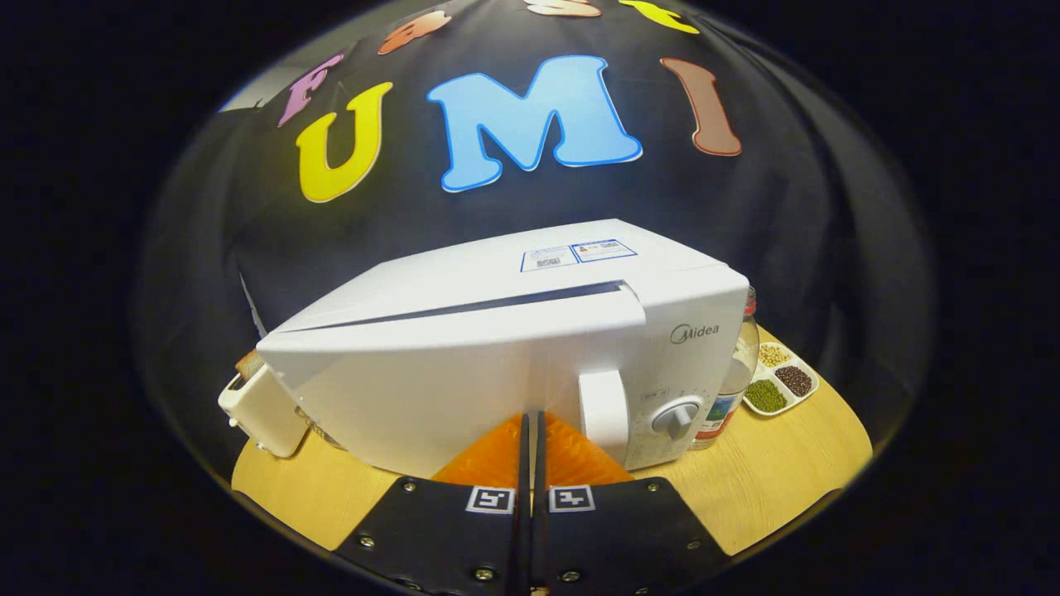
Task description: Open the microwave, put the food inside, and close the microwave door.
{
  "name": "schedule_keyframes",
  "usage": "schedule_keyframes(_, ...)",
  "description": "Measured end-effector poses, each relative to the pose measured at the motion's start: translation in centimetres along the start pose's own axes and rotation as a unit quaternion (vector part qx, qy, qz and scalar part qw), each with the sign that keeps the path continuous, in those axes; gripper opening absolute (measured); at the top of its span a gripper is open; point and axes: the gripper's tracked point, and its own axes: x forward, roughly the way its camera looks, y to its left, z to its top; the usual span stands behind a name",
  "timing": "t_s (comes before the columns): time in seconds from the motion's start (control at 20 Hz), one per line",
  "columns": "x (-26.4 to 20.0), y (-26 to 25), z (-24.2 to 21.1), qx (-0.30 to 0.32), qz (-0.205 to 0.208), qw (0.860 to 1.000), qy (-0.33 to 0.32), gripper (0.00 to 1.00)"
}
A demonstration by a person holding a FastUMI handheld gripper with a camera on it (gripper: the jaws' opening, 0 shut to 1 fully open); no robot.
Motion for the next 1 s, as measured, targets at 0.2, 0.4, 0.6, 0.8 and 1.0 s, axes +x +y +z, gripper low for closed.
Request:
schedule_keyframes(0.2,0.4,-0.2,0.5,-0.019,-0.005,1.0,-0.003,0.01)
schedule_keyframes(0.4,-2.7,0.9,1.2,-0.034,0.003,0.999,-0.024,0.01)
schedule_keyframes(0.6,-8.0,1.4,1.9,-0.054,0.006,0.997,-0.058,0.01)
schedule_keyframes(0.8,-14.2,1.0,3.0,-0.065,0.003,0.993,-0.096,0.01)
schedule_keyframes(1.0,-20.0,0.9,3.8,-0.08,-0.006,0.987,-0.137,0.01)
